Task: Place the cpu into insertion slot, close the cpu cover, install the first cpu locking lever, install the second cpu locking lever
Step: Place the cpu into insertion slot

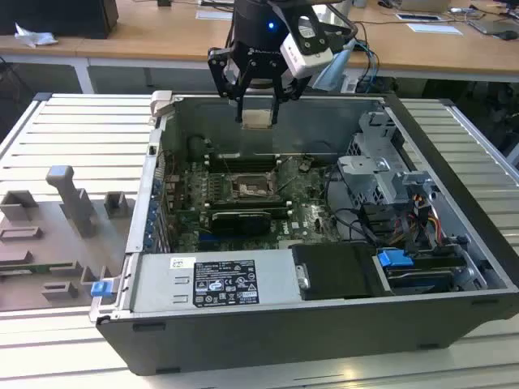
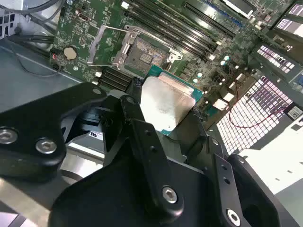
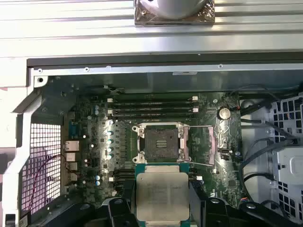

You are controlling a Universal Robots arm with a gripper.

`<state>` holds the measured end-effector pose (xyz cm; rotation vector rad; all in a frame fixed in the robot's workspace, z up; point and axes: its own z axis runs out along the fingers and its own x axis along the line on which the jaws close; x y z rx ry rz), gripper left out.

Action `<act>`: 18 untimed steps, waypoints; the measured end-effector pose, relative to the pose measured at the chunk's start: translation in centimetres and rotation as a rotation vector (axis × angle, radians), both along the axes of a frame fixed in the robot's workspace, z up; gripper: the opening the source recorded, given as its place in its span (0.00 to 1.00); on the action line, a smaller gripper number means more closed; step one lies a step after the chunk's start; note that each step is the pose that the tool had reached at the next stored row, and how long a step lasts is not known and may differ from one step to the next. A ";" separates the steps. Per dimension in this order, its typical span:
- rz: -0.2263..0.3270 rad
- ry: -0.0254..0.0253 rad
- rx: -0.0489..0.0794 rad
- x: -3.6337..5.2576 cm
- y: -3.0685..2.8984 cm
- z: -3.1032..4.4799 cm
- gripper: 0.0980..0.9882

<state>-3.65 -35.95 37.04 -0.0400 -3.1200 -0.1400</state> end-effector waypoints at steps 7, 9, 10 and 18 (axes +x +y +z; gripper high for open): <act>-0.006 0.0000 0.000 0.00 0.00 0.00 0.49; -0.008 0.0000 0.000 0.00 0.00 0.00 0.49; -0.010 0.0000 0.000 0.00 0.00 0.00 0.49; -0.017 0.0000 0.000 0.00 0.00 0.00 0.49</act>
